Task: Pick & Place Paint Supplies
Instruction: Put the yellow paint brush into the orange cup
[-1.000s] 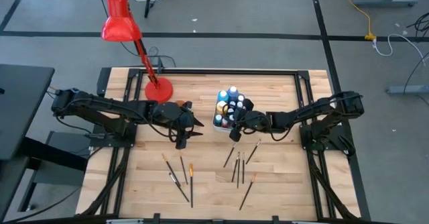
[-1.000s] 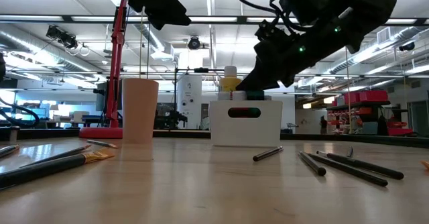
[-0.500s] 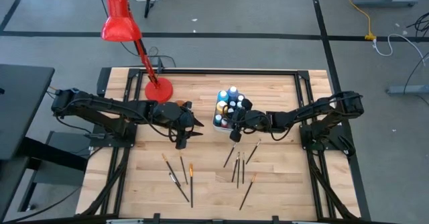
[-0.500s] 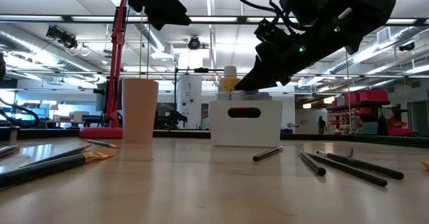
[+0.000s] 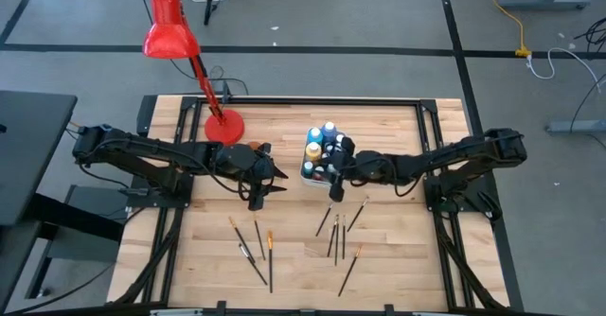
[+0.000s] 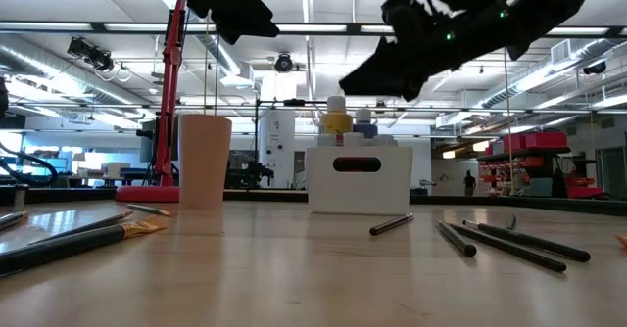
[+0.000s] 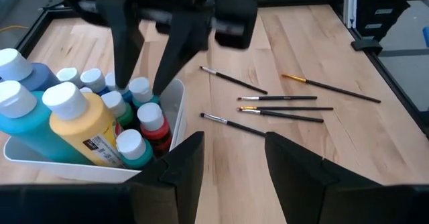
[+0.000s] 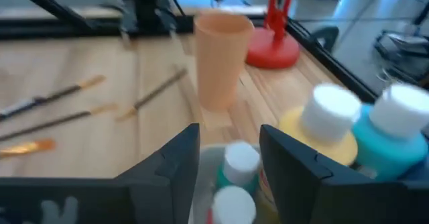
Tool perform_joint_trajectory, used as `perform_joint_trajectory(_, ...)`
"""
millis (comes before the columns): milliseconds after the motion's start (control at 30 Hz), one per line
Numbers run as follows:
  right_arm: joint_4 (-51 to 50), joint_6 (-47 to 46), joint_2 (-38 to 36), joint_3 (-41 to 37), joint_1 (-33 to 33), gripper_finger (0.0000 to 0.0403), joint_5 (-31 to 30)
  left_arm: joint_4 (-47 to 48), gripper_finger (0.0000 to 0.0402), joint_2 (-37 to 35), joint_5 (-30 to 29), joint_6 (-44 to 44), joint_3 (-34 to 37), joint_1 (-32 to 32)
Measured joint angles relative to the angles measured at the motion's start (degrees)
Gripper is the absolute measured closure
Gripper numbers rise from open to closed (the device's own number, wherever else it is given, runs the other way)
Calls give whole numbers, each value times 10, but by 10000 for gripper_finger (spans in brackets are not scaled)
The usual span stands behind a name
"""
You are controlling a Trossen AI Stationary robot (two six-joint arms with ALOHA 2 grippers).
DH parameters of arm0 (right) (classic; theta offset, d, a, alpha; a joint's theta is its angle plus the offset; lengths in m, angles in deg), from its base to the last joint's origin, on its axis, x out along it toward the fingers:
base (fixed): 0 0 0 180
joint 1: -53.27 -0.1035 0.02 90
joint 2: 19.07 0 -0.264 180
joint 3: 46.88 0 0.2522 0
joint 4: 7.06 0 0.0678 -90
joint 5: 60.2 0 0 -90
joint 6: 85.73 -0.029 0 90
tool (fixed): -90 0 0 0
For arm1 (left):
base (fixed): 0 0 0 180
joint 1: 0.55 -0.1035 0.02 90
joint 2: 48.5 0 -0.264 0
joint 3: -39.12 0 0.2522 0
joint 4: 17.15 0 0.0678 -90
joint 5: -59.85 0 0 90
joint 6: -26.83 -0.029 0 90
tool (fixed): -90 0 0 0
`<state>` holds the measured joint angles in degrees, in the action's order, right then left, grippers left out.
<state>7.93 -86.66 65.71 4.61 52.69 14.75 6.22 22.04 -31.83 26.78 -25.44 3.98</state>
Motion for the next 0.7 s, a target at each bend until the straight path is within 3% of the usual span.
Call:
perform_joint_trajectory(333, 25, -1, -29, 0, -11, 245, 159, 10, 235, 0, 0, 43, 0, 33)
perform_joint_trajectory(467, 25, -15, -29, 0, -26, 245, 185, 30, 235, 0, -13, 62, 0, 63)
perform_joint_trajectory(700, 24, -29, -27, 0, -60, 246, 191, 103, 235, 0, -111, 168, 0, 118)
